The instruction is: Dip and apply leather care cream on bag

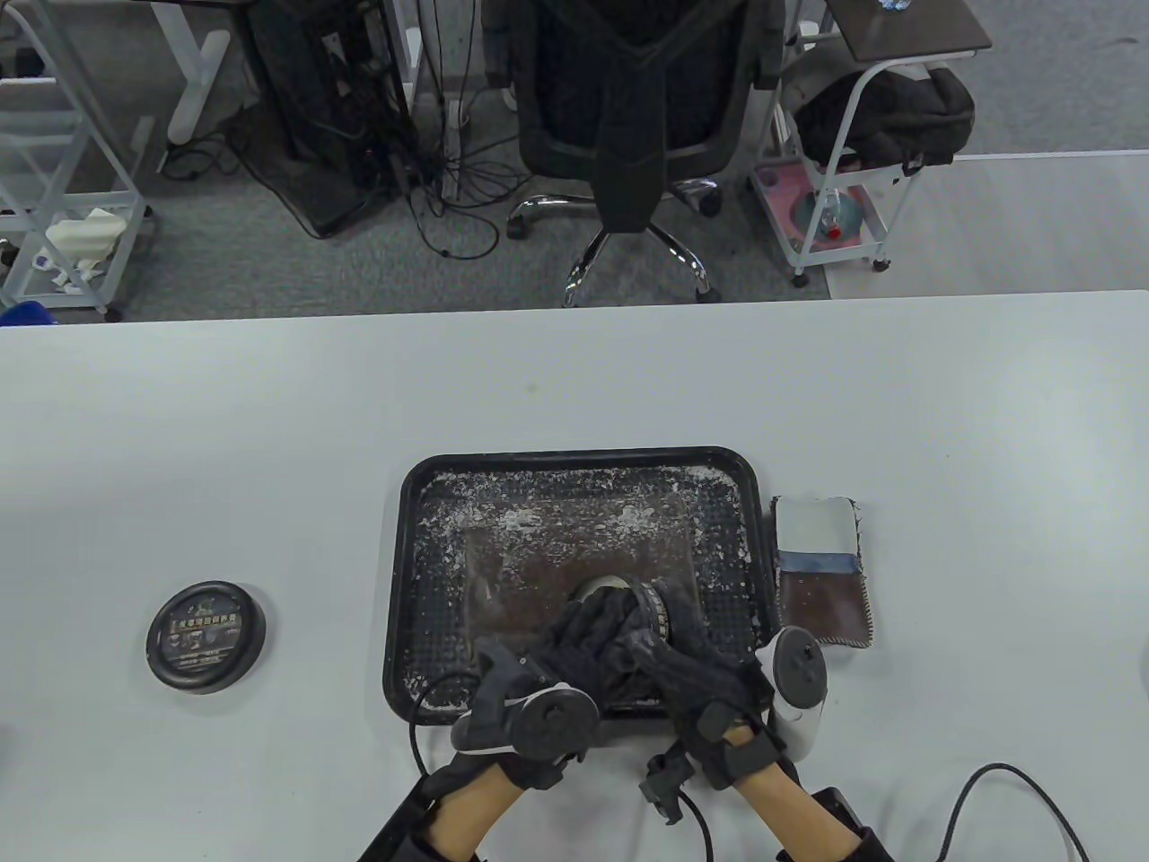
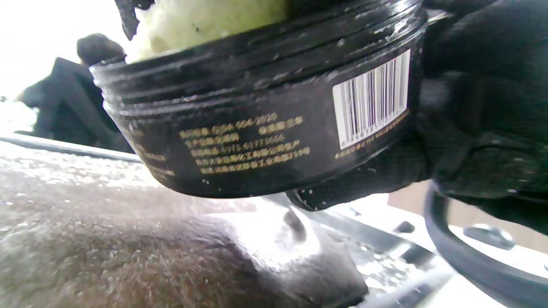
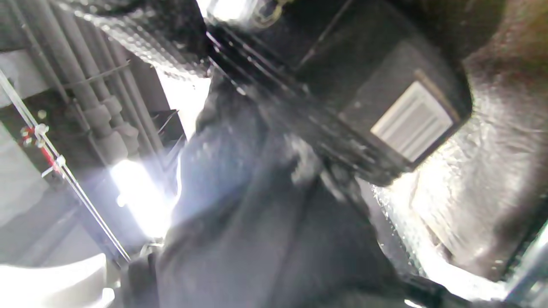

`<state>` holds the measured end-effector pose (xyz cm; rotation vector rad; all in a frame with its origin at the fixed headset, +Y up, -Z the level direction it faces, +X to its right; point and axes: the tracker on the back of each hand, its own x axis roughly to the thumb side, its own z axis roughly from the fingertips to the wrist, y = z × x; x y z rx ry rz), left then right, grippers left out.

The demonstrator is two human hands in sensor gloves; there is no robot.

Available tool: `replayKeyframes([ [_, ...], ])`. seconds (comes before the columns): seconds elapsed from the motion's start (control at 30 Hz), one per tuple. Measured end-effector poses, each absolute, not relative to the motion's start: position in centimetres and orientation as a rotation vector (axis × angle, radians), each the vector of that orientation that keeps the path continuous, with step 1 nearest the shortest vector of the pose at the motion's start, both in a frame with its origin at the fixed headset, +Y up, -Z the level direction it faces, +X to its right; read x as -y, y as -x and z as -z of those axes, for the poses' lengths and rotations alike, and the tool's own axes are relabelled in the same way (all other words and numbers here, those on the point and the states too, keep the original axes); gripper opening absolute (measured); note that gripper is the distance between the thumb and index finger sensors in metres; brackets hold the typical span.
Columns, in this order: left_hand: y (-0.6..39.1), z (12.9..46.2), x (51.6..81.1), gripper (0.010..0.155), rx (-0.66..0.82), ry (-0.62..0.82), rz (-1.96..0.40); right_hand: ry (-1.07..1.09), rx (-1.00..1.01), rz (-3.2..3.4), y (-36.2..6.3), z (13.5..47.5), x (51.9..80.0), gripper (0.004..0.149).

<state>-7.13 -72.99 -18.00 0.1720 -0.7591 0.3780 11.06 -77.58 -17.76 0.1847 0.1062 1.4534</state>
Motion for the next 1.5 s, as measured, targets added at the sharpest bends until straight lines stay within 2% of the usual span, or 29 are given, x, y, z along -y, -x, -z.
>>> replayKeyframes([
  [0.13, 7.4, 18.5, 73.0, 0.056, 0.697, -0.094, -0.452, -0.210, -0.067, -1.544, -10.4, 17.2, 77.4, 0.088],
  [0.27, 7.5, 18.5, 73.0, 0.058, 0.764, -0.112, -0.471, -0.219, -0.085, -1.512, -10.6, 17.5, 77.3, 0.087],
  [0.5, 6.9, 17.5, 72.7, 0.056, 0.899, -0.150, -0.354, -0.176, -0.141, -1.420, -12.2, 18.2, 77.8, 0.083],
  [0.67, 7.0, 17.7, 72.9, 0.056, 0.772, -0.187, -0.409, -0.196, -0.106, -1.451, -11.3, 17.7, 77.5, 0.085],
  [0.77, 7.5, 18.5, 72.9, 0.056, 0.716, -0.112, -0.508, -0.220, -0.078, -1.512, -10.7, 17.2, 77.3, 0.087],
  [0.9, 7.8, 18.5, 72.8, 0.056, 0.762, -0.123, -0.527, -0.230, -0.089, -1.489, -10.8, 17.4, 77.1, 0.087],
  [1.17, 6.8, 17.5, 72.6, 0.055, 0.894, -0.137, -0.353, -0.157, -0.137, -1.427, -12.5, 18.1, 77.8, 0.083],
  [1.37, 6.7, 18.0, 72.9, 0.056, 0.718, -0.136, -0.448, -0.182, -0.106, -1.466, -11.7, 17.8, 77.7, 0.084],
  [1.5, 7.3, 18.5, 73.1, 0.056, 0.691, -0.085, -0.538, -0.195, -0.099, -1.477, -11.1, 17.5, 77.6, 0.085],
])
